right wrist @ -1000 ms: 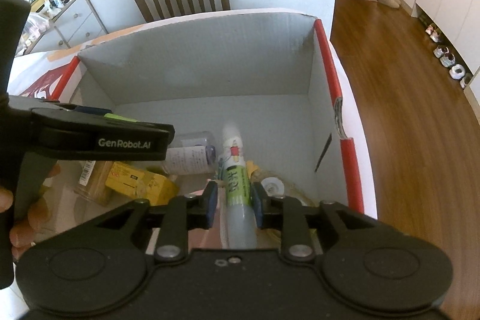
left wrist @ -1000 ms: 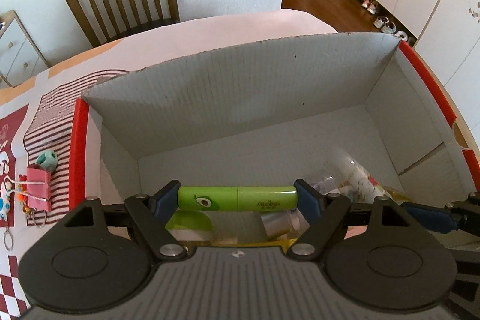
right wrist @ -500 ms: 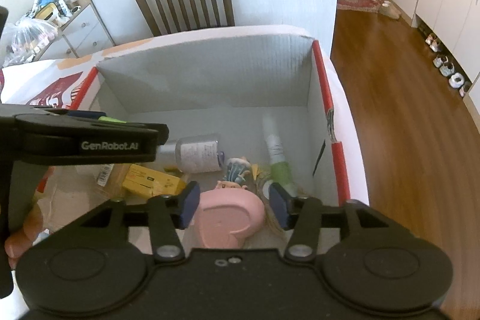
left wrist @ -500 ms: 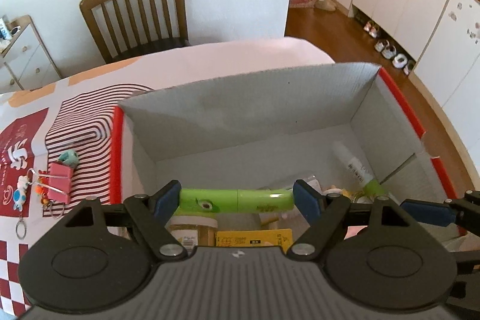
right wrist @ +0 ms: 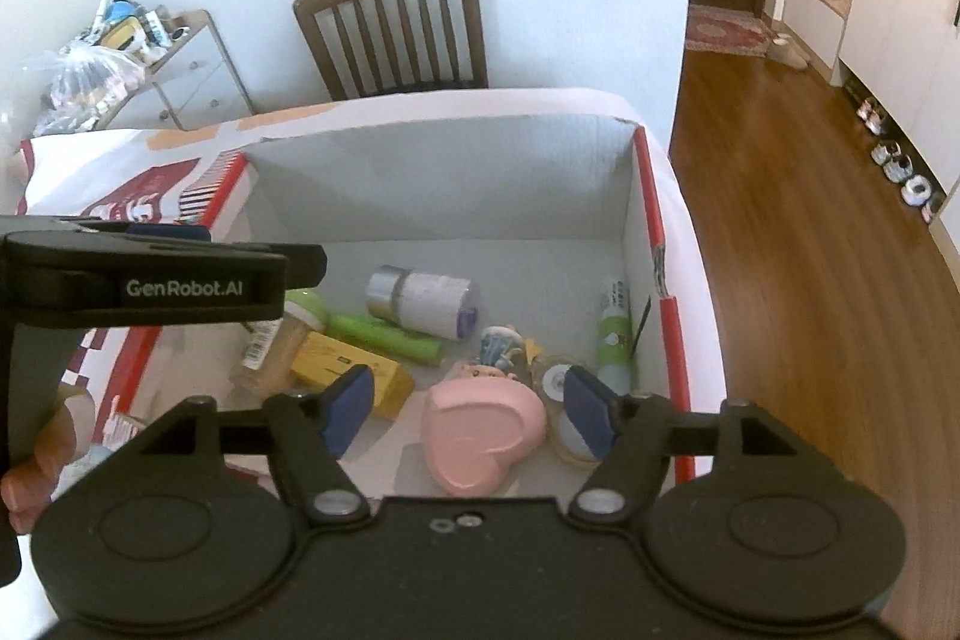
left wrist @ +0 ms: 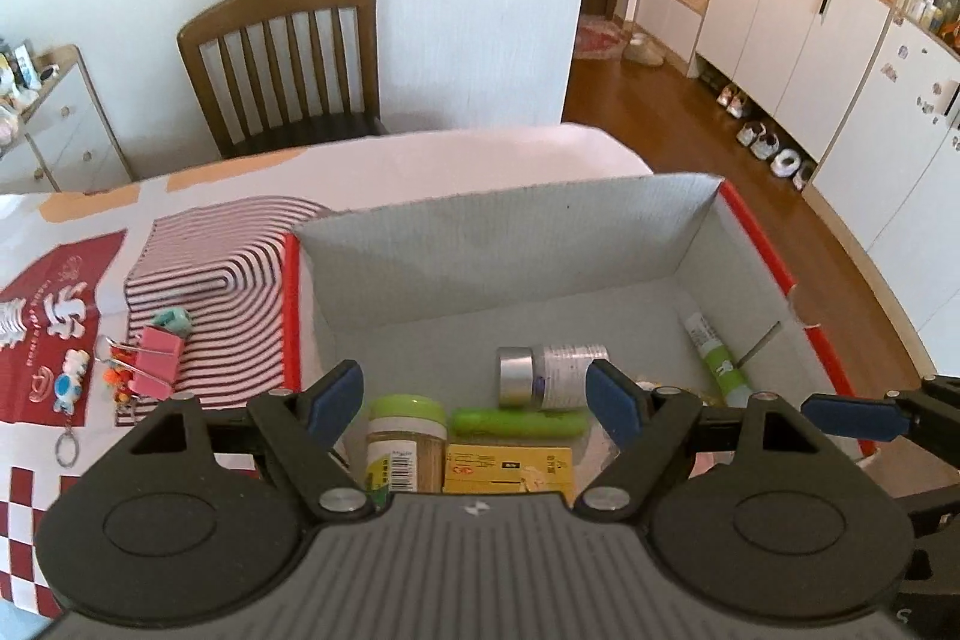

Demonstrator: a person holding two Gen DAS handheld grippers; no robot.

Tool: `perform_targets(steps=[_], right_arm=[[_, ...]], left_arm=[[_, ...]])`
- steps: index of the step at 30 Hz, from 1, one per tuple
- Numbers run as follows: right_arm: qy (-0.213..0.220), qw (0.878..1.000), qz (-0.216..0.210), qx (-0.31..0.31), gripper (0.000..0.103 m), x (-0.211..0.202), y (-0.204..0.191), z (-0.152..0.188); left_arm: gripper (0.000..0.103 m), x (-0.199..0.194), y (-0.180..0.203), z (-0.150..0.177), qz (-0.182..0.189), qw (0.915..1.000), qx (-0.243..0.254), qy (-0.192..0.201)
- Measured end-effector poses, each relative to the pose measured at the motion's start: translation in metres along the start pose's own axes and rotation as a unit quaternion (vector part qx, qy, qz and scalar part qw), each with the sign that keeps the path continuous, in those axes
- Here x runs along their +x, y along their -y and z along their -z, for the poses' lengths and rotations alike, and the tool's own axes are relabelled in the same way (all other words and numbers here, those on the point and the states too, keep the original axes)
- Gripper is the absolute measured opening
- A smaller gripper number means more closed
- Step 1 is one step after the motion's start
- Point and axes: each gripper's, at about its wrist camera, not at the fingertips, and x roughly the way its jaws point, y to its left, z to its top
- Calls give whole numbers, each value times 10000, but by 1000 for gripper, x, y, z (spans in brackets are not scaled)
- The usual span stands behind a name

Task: Organize rigid objects
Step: 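Carry the green highlighter and white pen into the box and release both, then withdraw both tools from the box toward the keychains on the cloth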

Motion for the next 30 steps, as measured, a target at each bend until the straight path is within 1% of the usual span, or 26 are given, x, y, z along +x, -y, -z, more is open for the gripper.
perform_targets(steps=[6, 11, 15, 17, 20, 23, 26, 30], right_arm=[[110, 9998, -91, -135, 76, -18, -12, 2], [228, 9993, -135, -277, 84, -30, -26, 2], [323, 9986, -156, -398, 88, -37, -41, 3], [379, 9982, -148, -452, 92, -38, -50, 5], [457, 9978, -176, -454, 98, -41, -64, 8], [573, 9970, -198, -484, 100, -42, -79, 12], [679, 9961, -226, -509, 102, -43, -97, 17], [633, 9963, -254, -520, 102, -38, -122, 20]], left_arm=[[82, -26, -9, 6, 78, 9997, -56, 221], [83, -47, -26, 17, 174, 9993, -127, 321], [83, -62, -42, 27, 257, 9988, -167, 390], [84, -69, -53, 33, 282, 9985, -198, 433], [87, -79, -69, 44, 308, 9980, -230, 508], [88, -89, -90, 55, 331, 9974, -271, 580], [94, -98, -110, 66, 318, 9971, -271, 633], [95, -105, -141, 81, 314, 9970, -274, 657]])
